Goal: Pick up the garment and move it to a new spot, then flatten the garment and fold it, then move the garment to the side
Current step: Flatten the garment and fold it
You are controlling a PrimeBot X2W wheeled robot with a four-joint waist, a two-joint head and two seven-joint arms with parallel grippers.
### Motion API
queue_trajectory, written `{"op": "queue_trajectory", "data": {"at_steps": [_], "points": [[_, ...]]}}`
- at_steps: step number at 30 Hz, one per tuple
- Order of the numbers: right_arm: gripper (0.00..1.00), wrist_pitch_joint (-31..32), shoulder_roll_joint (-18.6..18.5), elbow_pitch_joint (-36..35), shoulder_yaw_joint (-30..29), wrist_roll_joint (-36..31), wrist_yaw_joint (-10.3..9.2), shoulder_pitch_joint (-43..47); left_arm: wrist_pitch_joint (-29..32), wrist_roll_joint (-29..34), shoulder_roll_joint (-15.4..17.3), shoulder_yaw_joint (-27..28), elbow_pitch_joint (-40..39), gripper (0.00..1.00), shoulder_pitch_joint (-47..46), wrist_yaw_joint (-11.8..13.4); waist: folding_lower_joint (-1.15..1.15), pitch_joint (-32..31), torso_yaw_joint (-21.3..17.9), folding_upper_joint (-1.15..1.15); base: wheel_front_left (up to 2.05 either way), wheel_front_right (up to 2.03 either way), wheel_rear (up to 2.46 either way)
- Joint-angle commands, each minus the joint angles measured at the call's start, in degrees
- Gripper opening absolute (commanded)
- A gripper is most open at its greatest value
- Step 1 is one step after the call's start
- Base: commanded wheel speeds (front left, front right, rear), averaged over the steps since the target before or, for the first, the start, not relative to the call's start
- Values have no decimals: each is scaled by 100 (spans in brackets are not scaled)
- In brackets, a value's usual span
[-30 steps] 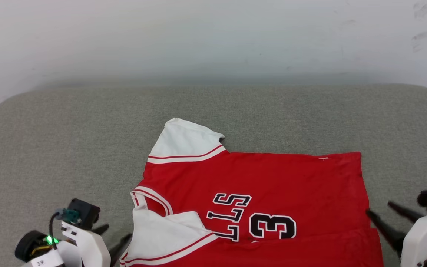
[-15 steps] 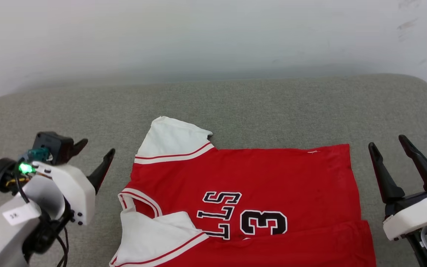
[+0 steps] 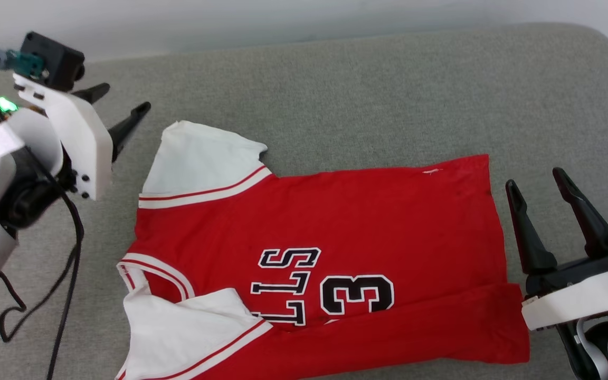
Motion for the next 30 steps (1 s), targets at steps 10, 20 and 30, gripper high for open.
{"op": "queue_trajectory", "data": {"at_steps": [10,20,30], "points": [[100,-196,111,12,184,-23,-5,-502,2041,-688,-359,-188,1085,100,-1310,-283,-1,1046,-439,0,0,0,0],[100,-256,116,32,300,-38,-6,-750,2871,-401,-553,-608,1809,100,-1731,-201,-1,1473,-647,0,0,0,0],[100,-198,23,66,226,27,-5,-855,3027,-428,-615,-890,2065,0,-1481,-339,-1,1378,-613,0,0,0,0]]}}
